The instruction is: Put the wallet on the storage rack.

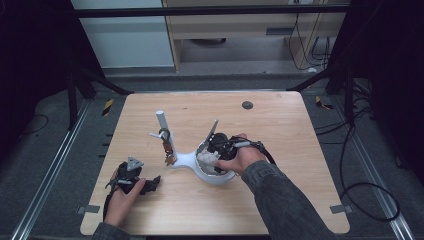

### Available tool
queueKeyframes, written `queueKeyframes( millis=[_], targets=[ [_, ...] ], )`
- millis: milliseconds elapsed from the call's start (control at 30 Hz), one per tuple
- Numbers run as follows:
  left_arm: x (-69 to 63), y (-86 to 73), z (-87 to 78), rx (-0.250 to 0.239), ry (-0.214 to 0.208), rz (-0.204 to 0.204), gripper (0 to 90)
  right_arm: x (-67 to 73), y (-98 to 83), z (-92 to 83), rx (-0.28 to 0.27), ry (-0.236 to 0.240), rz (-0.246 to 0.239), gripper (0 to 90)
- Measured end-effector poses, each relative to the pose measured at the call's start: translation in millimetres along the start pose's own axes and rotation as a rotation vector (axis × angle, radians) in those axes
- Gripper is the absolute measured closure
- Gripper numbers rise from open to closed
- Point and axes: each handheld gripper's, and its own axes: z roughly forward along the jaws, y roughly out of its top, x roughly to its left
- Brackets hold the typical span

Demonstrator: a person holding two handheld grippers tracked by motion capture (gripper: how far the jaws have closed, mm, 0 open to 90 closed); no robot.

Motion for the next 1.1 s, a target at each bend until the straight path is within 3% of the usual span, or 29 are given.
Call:
queueKeyframes(
  millis=[433,467,633,1100],
  targets=[
    [0.0,0.0,-0.1,0.002,-0.001,0.003,0.0,-2.0,1.0,3.6,-0.007,0.01,0.016,30.8],
    [-0.1,-0.1,0.0,0.0,-0.002,0.002,0.0,-1.4,0.6,4.6,-0.028,0.006,0.023,27.4],
    [-0.2,0.0,0.0,0.0,-0.003,0.002,0.0,-1.0,-1.1,-2.6,-0.064,0.012,0.04,30.2],
    [-0.2,-0.1,0.1,0.0,-0.003,0.002,0.0,2.4,-3.8,-9.7,-0.088,0.018,0.034,31.2]
  ],
)
